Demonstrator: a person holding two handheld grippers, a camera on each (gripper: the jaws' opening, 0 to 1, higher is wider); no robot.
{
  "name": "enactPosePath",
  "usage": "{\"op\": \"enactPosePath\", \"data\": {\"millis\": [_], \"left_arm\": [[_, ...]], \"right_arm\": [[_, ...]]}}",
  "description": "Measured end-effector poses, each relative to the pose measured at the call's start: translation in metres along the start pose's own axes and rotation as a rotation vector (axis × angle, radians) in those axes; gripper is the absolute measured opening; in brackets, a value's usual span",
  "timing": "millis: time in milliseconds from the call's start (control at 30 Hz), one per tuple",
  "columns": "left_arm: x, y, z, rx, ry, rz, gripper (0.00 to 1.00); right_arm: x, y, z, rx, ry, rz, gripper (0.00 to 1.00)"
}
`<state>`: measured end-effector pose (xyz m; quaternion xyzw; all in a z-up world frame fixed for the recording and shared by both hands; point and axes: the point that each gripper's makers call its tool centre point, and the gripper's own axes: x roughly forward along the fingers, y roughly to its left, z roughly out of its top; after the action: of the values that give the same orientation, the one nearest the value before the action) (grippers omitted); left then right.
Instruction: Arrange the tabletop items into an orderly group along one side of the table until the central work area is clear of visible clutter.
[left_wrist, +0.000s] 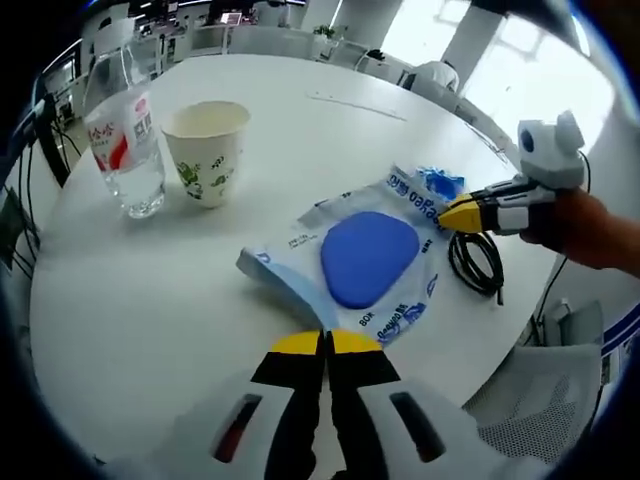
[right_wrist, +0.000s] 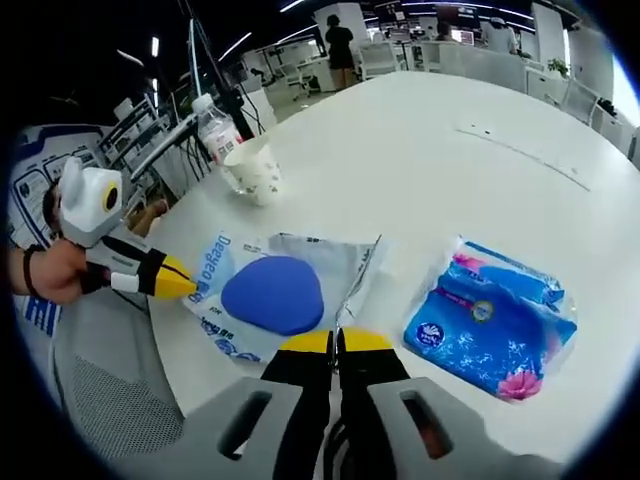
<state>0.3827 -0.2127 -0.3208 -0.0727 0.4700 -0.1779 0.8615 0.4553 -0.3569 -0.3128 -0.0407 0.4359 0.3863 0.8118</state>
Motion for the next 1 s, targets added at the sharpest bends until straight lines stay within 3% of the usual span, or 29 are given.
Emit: {"op": "enactPosePath", "data": {"millis": [467,1000], "left_arm": [[0.024,0.014,0.030,-0.066,-0.053,0.025,0.00],[0.044,0.029,0.075,-0.133,-0.142,0.046,0.00]], "right_arm": [[-0.001,-0.024,-0.007,0.149,-0.041,-0.031,0.00],[0.001,-0.034,-0.003,0.179,-0.052,-0.043,0.00]]}}
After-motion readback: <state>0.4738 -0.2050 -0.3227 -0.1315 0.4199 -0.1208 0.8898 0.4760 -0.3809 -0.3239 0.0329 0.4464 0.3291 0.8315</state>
